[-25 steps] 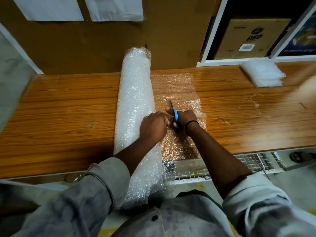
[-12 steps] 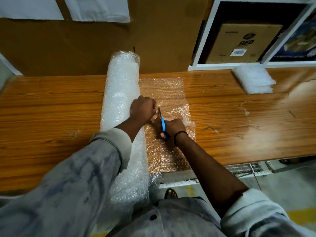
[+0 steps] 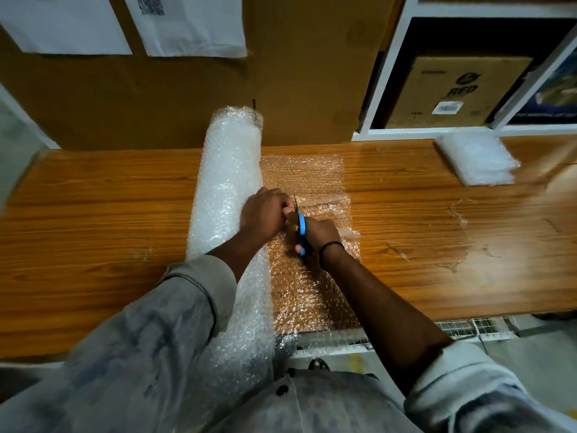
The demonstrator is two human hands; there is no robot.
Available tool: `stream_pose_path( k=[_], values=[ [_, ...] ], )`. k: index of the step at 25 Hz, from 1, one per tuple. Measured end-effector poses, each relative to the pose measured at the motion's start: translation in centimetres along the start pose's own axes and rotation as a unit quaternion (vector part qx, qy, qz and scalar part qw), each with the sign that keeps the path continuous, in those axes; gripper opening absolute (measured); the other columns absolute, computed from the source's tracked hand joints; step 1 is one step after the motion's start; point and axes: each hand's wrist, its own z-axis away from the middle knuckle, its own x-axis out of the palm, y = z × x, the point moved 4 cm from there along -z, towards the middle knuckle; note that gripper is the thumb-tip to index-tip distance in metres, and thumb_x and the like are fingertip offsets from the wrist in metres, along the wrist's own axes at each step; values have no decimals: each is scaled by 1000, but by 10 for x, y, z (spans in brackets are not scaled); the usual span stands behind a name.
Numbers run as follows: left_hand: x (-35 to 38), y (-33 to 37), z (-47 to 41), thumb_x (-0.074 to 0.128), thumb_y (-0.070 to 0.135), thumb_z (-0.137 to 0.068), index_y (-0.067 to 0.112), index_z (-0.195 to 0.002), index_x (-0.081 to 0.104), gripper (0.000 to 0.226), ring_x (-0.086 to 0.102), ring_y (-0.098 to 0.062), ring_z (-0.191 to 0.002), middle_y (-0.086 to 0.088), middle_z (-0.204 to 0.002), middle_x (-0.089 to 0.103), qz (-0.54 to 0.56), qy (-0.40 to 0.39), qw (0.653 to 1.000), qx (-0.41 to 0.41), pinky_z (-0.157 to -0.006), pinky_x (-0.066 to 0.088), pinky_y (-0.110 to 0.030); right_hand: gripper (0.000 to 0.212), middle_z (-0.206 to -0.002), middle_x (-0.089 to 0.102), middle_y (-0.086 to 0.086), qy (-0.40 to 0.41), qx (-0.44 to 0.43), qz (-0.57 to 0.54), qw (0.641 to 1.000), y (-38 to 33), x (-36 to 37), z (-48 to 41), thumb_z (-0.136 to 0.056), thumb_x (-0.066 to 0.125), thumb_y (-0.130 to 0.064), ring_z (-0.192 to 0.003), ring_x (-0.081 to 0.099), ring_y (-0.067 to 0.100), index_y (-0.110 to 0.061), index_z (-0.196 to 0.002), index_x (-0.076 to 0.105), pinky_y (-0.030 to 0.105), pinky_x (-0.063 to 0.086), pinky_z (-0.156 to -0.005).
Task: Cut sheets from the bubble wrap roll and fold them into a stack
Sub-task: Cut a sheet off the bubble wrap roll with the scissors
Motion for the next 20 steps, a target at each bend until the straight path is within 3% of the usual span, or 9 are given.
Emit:
stream_pose_path(
  k=[5,8,13,16,20],
  values=[
    [0,-3,1,76,21,-84,31,-91,75,12,58,-17,-97,11,-105,72,34,15,999,0,-73,44,-31,52,-71,73,16,36,-9,66,997,3,2,-11,-73,88,-41,-40,64,19,7,-90,77,25,49,-45],
    [0,-3,1,72,17,-86,27,-98,76,17,59,-19,-100,8,-108,73,35,17,999,6,-77,46,-33,58,-72,74,16,27,-8,37,999,0,3,-12,-67,90,-50,-43,65,20,2,-87,77,27,51,-50],
    [-2,-3,2,66,8,-88,19,-108,76,25,60,-24,-105,1,-113,72,35,24,999,5,-85,50,-38,61,-72,74,16,20,-1,11,1000,-8,7,-20,-64,92,-49,-45,64,25,4,-90,76,39,60,-55],
    [-3,-3,3,66,6,-87,18,-107,75,25,60,-25,-105,0,-112,71,39,22,999,2,-85,48,-36,60,-67,74,14,40,-9,47,998,-11,6,-26,-64,90,-52,-46,66,22,2,-85,75,32,56,-53],
    [-2,-5,3,67,13,-92,17,-112,73,21,61,-24,-103,-2,-109,70,42,31,999,-1,-85,47,-35,81,-75,76,19,49,-11,22,998,-12,10,-36,-37,84,-62,-53,68,28,2,-85,76,40,59,-57]
  ],
)
